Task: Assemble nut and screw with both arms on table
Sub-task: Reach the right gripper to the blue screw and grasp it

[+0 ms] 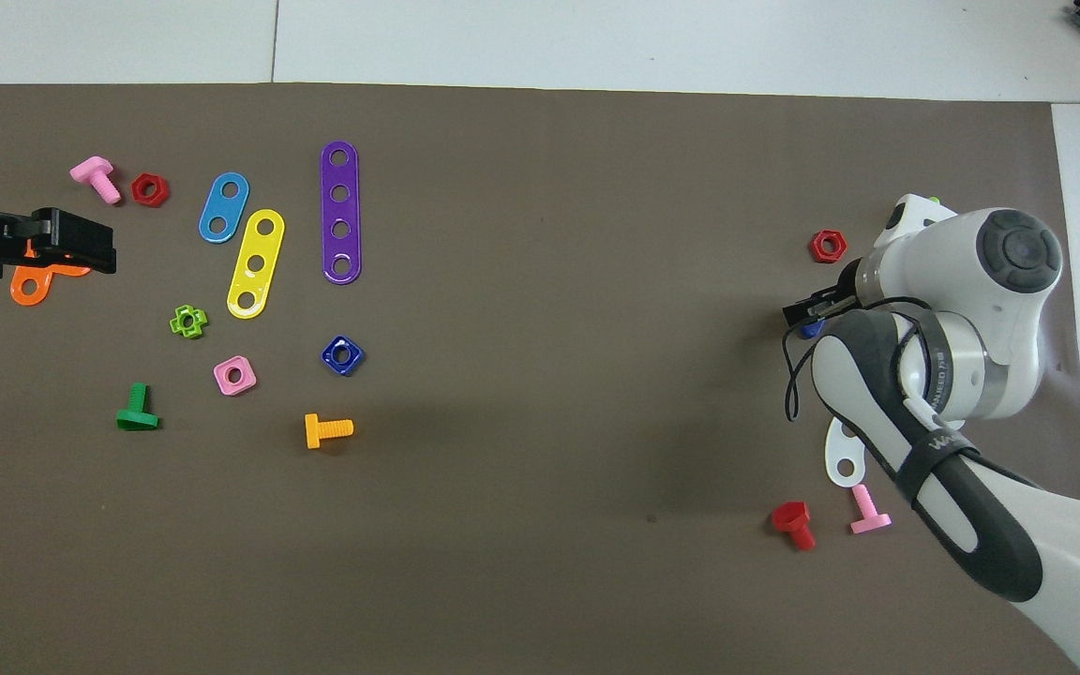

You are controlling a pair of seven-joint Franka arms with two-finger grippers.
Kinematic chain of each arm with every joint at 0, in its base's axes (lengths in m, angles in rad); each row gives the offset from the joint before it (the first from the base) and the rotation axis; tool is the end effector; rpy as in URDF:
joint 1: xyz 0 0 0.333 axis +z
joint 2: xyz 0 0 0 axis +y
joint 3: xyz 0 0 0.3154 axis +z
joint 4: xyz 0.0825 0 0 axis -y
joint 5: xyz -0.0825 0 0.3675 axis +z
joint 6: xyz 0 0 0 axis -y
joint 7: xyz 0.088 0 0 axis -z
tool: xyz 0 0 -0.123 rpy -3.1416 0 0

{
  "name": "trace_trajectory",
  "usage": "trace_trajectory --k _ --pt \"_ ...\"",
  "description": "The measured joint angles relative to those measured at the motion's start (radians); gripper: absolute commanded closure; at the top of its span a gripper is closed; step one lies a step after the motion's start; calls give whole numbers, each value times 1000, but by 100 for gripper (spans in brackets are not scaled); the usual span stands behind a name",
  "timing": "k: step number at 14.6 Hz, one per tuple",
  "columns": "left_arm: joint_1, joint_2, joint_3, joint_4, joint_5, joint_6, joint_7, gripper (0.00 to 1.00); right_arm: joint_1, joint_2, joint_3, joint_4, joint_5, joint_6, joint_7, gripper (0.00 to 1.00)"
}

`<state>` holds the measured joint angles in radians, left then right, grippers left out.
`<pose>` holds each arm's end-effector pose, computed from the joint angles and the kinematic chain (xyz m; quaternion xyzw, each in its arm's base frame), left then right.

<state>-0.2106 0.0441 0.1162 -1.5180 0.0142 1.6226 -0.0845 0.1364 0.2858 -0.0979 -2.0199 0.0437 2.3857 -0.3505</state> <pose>0.5558 -0.0524 0.6129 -0.9995 0.0052 -0.0311 0.0069 0.5931 0.0255 0.3123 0.9827 0.1806 0.0406 0.0044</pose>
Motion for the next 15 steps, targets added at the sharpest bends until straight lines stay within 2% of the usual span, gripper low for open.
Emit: trace_trajectory --k 2,4,7,8,9,15 --pt "2 0 0 -1 0 0 0 0 0 0 0 -19 0 16 -25 55" --pt "3 0 0 -2 0 0 0 0 -5 0 -1 -41 0 32 -46 63" --pt "4 0 0 -2 0 0 0 0 -7 0 -1 -50 1 35 -52 68" --pt "5 0 0 -2 0 0 0 0 -7 0 -1 -50 1 35 -52 80" --pt "5 0 0 -2 0 0 0 0 -7 0 -1 -50 1 36 -52 100" --pt "5 0 -2 -4 0 0 1 3 -8 -2 -1 -38 52 39 -52 100"
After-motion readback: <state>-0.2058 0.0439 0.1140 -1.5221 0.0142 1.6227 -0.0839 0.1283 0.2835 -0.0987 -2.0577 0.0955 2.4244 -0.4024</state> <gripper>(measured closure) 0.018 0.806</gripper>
